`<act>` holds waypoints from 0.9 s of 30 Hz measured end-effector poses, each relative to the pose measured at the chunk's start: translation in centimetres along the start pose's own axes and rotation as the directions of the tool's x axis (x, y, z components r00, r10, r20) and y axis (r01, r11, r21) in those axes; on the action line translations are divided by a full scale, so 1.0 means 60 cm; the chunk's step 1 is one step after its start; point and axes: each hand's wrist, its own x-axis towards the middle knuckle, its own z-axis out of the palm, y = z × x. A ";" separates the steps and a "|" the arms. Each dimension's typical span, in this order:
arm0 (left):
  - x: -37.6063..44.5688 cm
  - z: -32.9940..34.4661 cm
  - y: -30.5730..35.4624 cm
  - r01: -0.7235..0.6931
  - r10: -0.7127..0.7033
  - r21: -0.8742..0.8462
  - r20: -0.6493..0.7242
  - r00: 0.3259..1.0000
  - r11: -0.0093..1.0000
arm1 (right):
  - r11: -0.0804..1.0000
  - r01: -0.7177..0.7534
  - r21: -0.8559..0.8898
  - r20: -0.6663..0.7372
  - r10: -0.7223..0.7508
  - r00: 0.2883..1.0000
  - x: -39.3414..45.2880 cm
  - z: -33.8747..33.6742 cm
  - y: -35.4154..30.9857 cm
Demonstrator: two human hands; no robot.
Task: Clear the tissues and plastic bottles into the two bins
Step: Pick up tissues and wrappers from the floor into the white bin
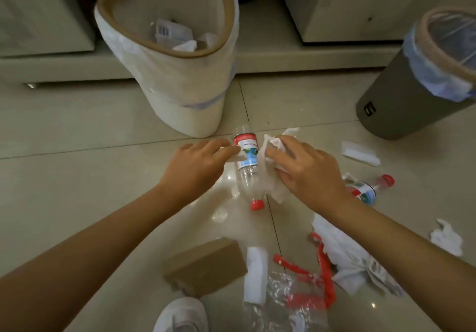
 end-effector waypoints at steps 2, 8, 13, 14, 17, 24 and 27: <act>0.014 -0.031 -0.020 0.047 -0.046 0.021 -0.059 0.997 0.999 | 1.000 0.028 0.007 -0.065 -0.027 0.997 0.036 -0.024 -0.007; 0.063 -0.128 -0.075 0.161 -0.130 0.091 -0.281 0.951 0.983 | 0.995 0.087 0.050 -0.252 -0.072 0.965 0.154 -0.086 -0.044; 0.127 -0.198 -0.134 0.181 -0.105 0.140 -0.432 0.896 0.973 | 0.983 0.164 0.078 -0.387 -0.122 0.914 0.273 -0.125 -0.073; 0.143 -0.208 -0.149 0.191 -0.118 0.129 -0.434 0.893 0.973 | 0.982 0.168 0.083 -0.396 -0.122 0.910 0.298 -0.131 -0.077; 0.190 -0.218 -0.189 0.268 -0.219 0.085 -0.371 0.902 0.960 | 0.983 0.158 0.095 -0.425 -0.104 0.899 0.366 -0.132 -0.085; 0.271 -0.200 -0.251 0.570 -0.572 0.049 0.109 0.813 0.820 | 0.993 0.072 0.096 -0.336 -0.036 0.941 0.456 -0.061 -0.077; 0.258 -0.182 -0.277 0.391 -0.395 0.177 -0.011 0.919 0.903 | 0.988 0.054 0.147 -0.171 -0.029 0.985 0.473 -0.039 -0.065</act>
